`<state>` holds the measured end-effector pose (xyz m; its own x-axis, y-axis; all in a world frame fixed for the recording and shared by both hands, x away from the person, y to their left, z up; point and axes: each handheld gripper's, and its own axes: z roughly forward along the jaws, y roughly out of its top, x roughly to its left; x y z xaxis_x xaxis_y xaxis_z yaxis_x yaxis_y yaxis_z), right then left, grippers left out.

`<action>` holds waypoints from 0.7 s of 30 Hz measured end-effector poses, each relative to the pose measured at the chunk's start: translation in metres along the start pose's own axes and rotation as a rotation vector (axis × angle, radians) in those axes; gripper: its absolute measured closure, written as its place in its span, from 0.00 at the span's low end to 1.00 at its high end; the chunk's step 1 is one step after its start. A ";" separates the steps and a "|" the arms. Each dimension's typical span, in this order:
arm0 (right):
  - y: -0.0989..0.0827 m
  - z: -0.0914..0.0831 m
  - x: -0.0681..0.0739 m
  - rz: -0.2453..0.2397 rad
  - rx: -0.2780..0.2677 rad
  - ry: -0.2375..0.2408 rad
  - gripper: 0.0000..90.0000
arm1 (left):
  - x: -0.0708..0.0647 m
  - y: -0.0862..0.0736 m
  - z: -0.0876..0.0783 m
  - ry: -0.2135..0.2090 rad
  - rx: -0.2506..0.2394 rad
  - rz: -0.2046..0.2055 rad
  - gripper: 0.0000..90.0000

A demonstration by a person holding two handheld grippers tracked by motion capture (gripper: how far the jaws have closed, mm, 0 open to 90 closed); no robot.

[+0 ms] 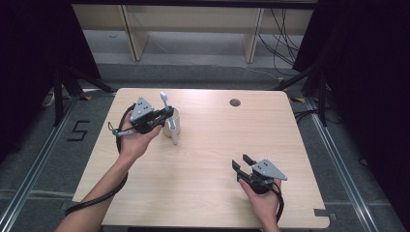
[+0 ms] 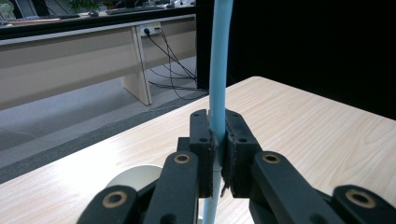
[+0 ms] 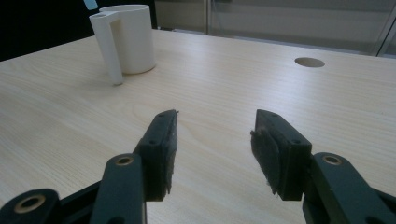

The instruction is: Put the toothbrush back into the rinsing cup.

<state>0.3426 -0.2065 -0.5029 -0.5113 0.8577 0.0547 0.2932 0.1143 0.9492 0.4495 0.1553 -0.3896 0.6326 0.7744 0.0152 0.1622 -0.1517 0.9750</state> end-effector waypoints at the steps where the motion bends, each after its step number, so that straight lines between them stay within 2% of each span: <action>1: 0.000 0.000 0.000 -0.008 -0.003 -0.005 0.56 | 0.000 -0.001 0.001 0.001 0.000 -0.004 0.93; 3: 0.000 0.000 0.000 0.001 -0.003 -0.002 0.56 | 0.001 -0.001 0.002 0.002 0.004 -0.005 0.93; 7: 0.000 0.000 -0.001 -0.018 -0.003 -0.010 0.56 | 0.002 -0.003 0.005 0.004 0.010 -0.004 0.93; 13: 0.000 -0.001 0.001 -0.004 0.024 -0.011 0.56 | 0.004 -0.006 0.008 0.009 0.016 -0.004 0.93; 15: 0.000 0.001 0.001 0.002 0.003 0.000 0.56 | 0.004 -0.007 0.008 0.010 0.022 -0.007 0.93; 18: 0.000 0.000 0.001 -0.004 0.006 -0.007 0.56 | 0.005 -0.009 0.009 0.012 0.026 -0.009 0.93; 19: 0.000 0.000 0.001 0.011 0.008 0.003 0.56 | 0.006 -0.010 0.010 0.012 0.027 -0.011 0.93; 21: 0.000 0.000 0.002 0.012 0.011 -0.005 0.55 | 0.006 -0.011 0.010 0.013 0.037 -0.011 0.93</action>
<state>0.3418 -0.2049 -0.5030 -0.5037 0.8615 0.0644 0.3082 0.1096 0.9450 0.4592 0.1554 -0.4028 0.6211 0.7837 0.0076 0.1968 -0.1654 0.9664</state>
